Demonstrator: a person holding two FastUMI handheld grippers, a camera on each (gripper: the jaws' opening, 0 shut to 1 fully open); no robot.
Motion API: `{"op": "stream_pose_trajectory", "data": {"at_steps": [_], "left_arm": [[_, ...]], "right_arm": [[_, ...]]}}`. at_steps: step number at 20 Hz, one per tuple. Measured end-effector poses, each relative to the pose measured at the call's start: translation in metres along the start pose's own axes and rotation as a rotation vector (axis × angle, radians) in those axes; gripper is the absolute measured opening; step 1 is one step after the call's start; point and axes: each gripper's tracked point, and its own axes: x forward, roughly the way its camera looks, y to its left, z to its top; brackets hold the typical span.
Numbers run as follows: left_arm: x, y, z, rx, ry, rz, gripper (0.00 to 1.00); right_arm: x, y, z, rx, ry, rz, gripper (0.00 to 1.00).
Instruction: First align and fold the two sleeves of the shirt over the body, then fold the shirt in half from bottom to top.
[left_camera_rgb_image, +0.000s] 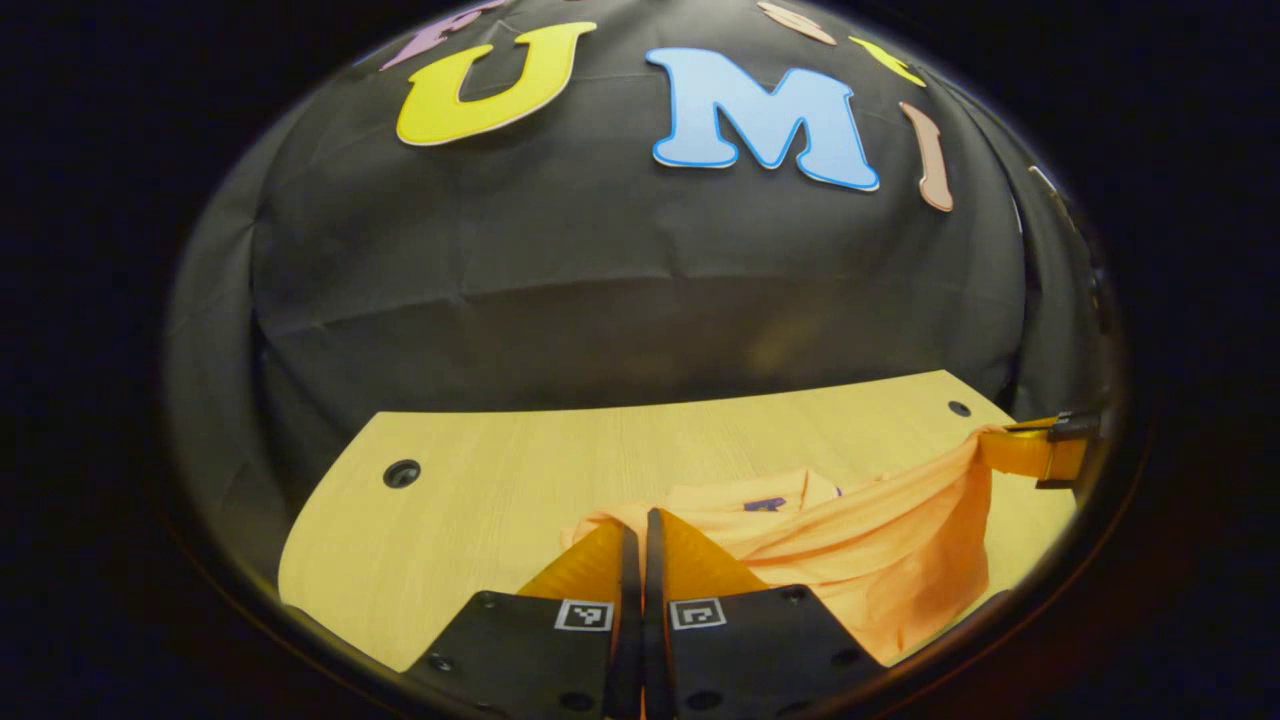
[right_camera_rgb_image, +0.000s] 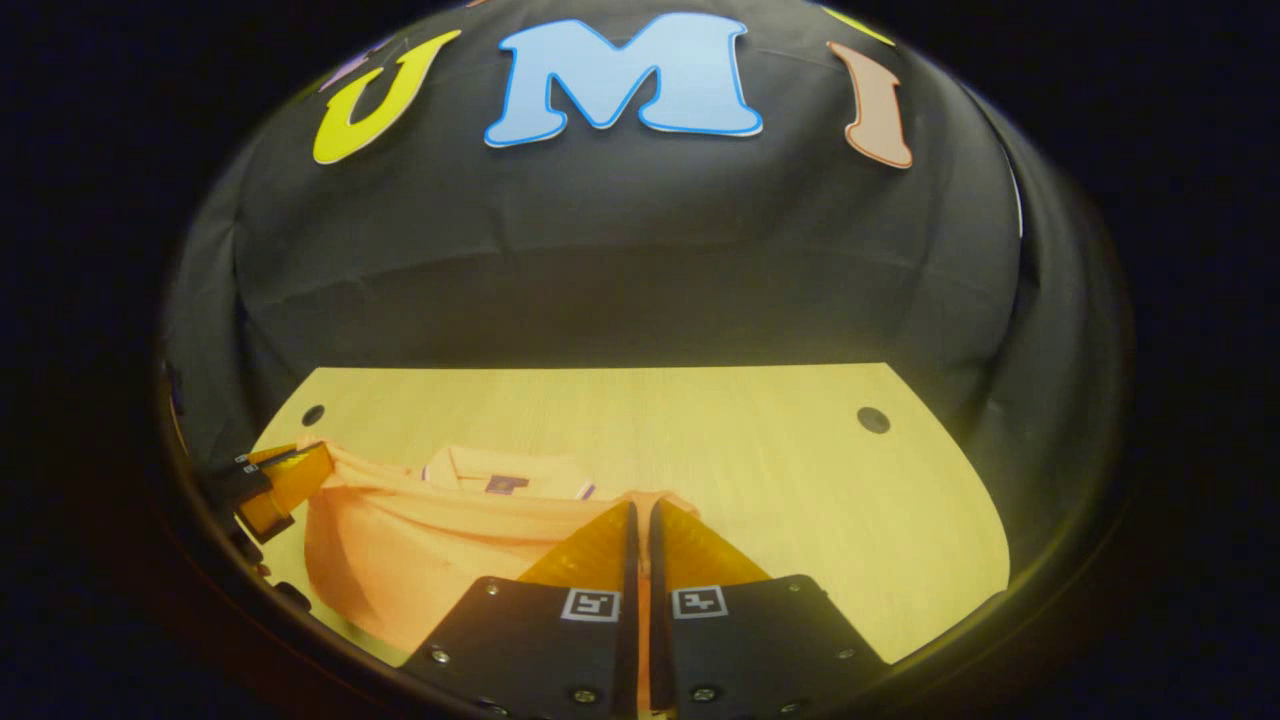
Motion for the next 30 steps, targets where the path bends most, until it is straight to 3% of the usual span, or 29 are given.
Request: {"op": "stream_pose_trajectory", "data": {"at_steps": [6,14,19,21,22,23,26,29,30], "left_arm": [[0.024,0.009,0.004,-0.003,-0.062,0.028,0.06],[0.048,0.011,-0.006,0.037,-0.058,0.050,0.06],[0.050,0.009,-0.011,0.052,-0.041,0.039,0.16],[0.049,0.009,-0.009,0.049,-0.045,0.034,0.14],[0.047,0.006,-0.009,0.043,-0.043,0.019,0.15],[0.047,0.005,-0.007,0.038,-0.046,0.018,0.24],[0.042,0.003,-0.003,0.023,-0.052,-0.005,0.26],[0.029,0.005,0.009,0.016,-0.074,-0.009,0.47],[0.024,0.005,0.012,0.018,-0.082,-0.012,0.53]], "right_arm": [[0.032,0.004,0.002,0.013,-0.005,-0.013,0.05],[0.061,0.004,-0.010,-0.024,0.025,-0.035,0.06],[0.063,0.003,-0.012,-0.021,0.039,-0.044,0.08],[0.062,0.002,-0.014,-0.025,0.047,-0.052,0.10],[0.060,0.001,-0.012,-0.034,0.044,-0.056,0.19],[0.058,-0.001,-0.011,-0.042,0.042,-0.065,0.22],[0.049,-0.001,-0.007,-0.067,0.024,-0.078,0.33],[0.036,0.004,0.001,-0.085,-0.004,-0.077,0.35],[0.031,0.004,0.004,-0.087,-0.015,-0.079,0.47]]}}
